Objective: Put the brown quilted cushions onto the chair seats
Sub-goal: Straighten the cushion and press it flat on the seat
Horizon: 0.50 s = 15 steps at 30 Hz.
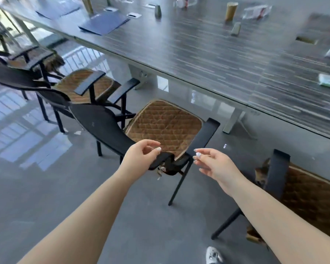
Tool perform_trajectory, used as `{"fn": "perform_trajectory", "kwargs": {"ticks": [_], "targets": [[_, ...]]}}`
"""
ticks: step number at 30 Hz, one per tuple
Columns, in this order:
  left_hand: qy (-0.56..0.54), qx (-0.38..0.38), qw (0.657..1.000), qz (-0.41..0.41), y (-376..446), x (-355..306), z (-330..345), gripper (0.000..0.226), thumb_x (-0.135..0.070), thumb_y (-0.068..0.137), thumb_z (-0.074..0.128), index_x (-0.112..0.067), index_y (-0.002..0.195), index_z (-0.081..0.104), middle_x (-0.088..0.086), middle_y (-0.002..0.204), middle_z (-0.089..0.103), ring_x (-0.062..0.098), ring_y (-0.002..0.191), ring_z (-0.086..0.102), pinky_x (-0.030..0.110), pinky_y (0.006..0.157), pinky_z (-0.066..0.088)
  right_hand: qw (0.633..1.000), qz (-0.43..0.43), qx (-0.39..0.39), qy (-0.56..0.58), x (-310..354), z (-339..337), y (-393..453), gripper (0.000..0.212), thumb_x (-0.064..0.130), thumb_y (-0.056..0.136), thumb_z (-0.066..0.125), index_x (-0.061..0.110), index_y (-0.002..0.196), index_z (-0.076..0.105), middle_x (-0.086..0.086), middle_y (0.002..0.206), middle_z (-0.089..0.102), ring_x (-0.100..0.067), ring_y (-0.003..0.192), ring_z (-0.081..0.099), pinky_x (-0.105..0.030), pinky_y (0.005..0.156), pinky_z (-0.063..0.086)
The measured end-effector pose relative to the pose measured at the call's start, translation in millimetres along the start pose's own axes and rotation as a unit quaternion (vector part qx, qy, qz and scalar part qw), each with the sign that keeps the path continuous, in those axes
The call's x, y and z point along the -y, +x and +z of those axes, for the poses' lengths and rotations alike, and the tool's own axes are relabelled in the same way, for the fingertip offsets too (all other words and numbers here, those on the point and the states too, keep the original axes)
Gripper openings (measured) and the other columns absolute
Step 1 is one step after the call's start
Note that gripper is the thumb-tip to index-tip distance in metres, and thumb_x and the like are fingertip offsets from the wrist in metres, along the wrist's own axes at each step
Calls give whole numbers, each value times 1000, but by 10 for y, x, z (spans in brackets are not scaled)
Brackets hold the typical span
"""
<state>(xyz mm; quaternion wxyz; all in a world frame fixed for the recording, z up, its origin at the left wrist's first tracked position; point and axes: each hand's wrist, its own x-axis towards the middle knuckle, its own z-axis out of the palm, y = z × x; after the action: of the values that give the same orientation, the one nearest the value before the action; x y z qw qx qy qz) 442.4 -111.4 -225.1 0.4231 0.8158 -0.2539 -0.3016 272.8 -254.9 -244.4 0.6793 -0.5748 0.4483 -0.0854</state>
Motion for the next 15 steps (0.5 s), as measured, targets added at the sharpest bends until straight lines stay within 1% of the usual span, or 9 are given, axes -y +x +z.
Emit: {"fn": "perform_trajectory", "kwargs": {"ticks": [2, 5, 7, 9, 11, 13, 15], "targets": [[-11, 7, 1000, 0, 90, 18, -229, 10, -22, 89, 65, -23, 98, 68, 11, 83, 68, 19, 74, 60, 37, 75, 53, 1000, 1, -1, -2, 112, 197, 97, 12, 20, 93, 58, 24, 100, 66, 1, 98, 70, -13, 95, 65, -32, 88, 50], [-17, 24, 1000, -2, 256, 21, -478, 12, -24, 89, 65, -26, 100, 67, 1, 80, 67, 15, 75, 60, 39, 80, 53, 1000, 8, 6, -5, 238, 375, 257, 11, 23, 93, 58, 25, 100, 66, 3, 99, 70, -13, 96, 65, -30, 87, 51], [-7, 28, 1000, -4, 460, 29, -657, 14, -25, 90, 64, -26, 104, 67, 2, 84, 69, 15, 77, 61, 40, 84, 53, 1000, 9, 5, -5, 339, 481, 469, 13, 24, 93, 57, 24, 103, 66, 4, 99, 70, -11, 94, 65, -29, 87, 50], [8, 30, 999, -8, 736, 40, -812, 15, -28, 90, 63, -28, 105, 67, 4, 91, 71, 20, 82, 65, 41, 85, 53, 1000, 12, -3, 7, 438, 574, 723, 15, 23, 93, 57, 21, 105, 66, 4, 99, 69, -9, 90, 64, -28, 86, 50], [24, 45, 999, -13, 1055, 36, -926, 17, -31, 90, 62, -30, 107, 66, 2, 94, 72, 20, 91, 67, 38, 86, 55, 1000, 16, -17, 15, 519, 646, 987, 14, 23, 93, 57, 22, 104, 66, 3, 101, 70, -10, 92, 64, -27, 85, 51], [41, 70, 996, -19, 1374, 32, -999, 18, -32, 91, 62, -31, 109, 64, 0, 93, 72, 17, 92, 68, 32, 85, 55, 999, 27, -27, 16, 566, 712, 1263, 12, 25, 93, 58, 25, 102, 66, 2, 105, 70, -11, 95, 65, -29, 88, 52], [53, 96, 994, -23, 1700, 2, -1037, 19, -32, 90, 62, -33, 109, 64, -1, 92, 71, 16, 91, 68, 29, 82, 55, 998, 42, -39, 13, 614, 754, 1540, 14, 26, 92, 59, 26, 105, 64, 1, 110, 68, -12, 99, 65, -31, 91, 52]]}}
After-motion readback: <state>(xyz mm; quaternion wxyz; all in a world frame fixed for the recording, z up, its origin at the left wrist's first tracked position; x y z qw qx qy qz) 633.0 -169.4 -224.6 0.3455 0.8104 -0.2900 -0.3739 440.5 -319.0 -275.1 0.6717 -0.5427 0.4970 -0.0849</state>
